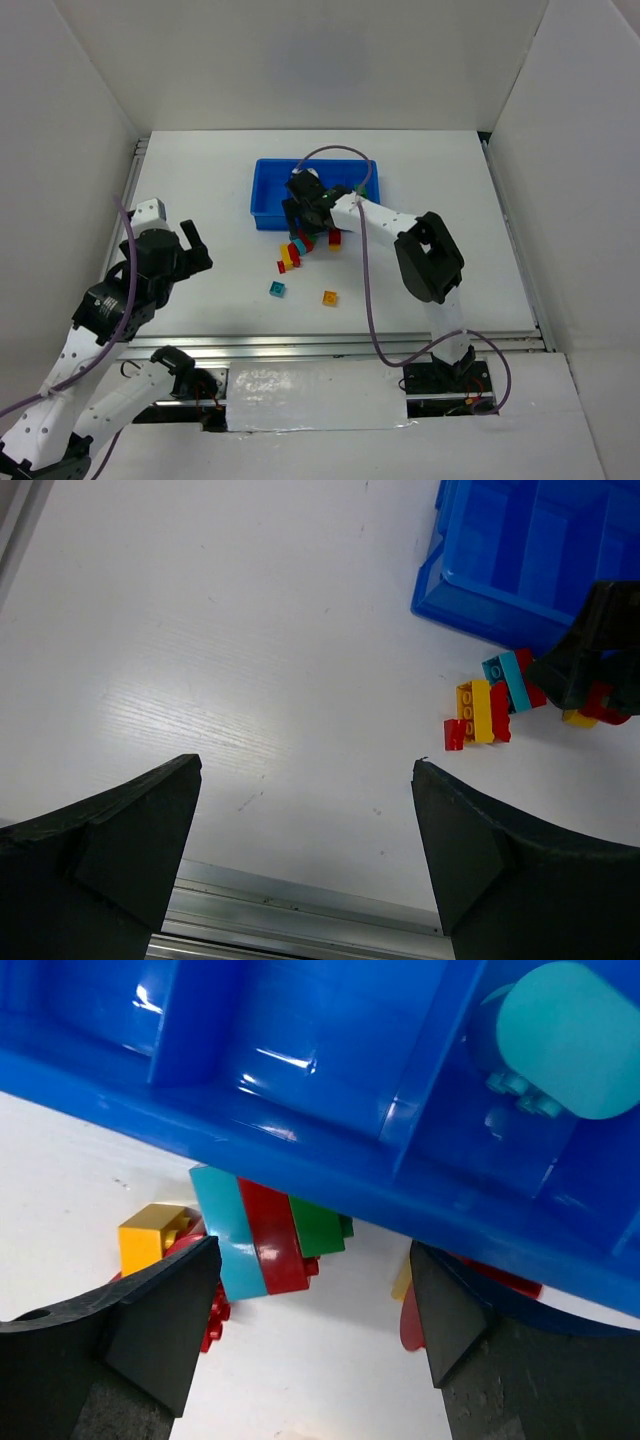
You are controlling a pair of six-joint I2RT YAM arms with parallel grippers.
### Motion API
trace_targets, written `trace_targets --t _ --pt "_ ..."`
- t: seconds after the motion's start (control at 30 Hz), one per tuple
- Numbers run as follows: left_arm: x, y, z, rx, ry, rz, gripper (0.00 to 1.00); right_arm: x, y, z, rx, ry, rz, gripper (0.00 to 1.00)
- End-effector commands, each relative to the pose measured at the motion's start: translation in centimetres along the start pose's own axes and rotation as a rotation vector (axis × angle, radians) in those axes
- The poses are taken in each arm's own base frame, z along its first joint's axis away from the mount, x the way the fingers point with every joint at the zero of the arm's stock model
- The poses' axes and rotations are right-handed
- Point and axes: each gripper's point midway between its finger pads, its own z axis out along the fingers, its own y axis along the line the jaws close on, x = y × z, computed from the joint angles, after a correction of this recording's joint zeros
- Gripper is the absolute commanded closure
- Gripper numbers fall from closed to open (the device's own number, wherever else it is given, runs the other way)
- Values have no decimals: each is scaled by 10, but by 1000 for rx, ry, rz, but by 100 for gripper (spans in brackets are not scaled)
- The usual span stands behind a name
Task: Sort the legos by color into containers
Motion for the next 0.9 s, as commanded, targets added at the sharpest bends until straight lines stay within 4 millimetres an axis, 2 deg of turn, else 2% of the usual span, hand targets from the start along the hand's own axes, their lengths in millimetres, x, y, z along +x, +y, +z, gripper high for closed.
trace_targets --t 0.0,0.3,0.37,0.57,0.7,0.87 --pt "-6 -4 2 17 -24 9 1 10 3 14 -5 35 -26 17" --pt "-5 -9 2 51 -25 12 1 20 14 31 -50 71 -30 18" --pt "-4 -10 3 52 -20 18 0 25 22 31 -84 85 -33 19" --pt "-3 -11 3 60 -16 23 1 33 25 31 -88 98 -33 21" --pt "-3 -13 3 70 -15 25 1 37 25 28 -83 97 -34 44" --pt "-4 -14 3 77 -17 25 1 28 33 5 -110 43 -18 50"
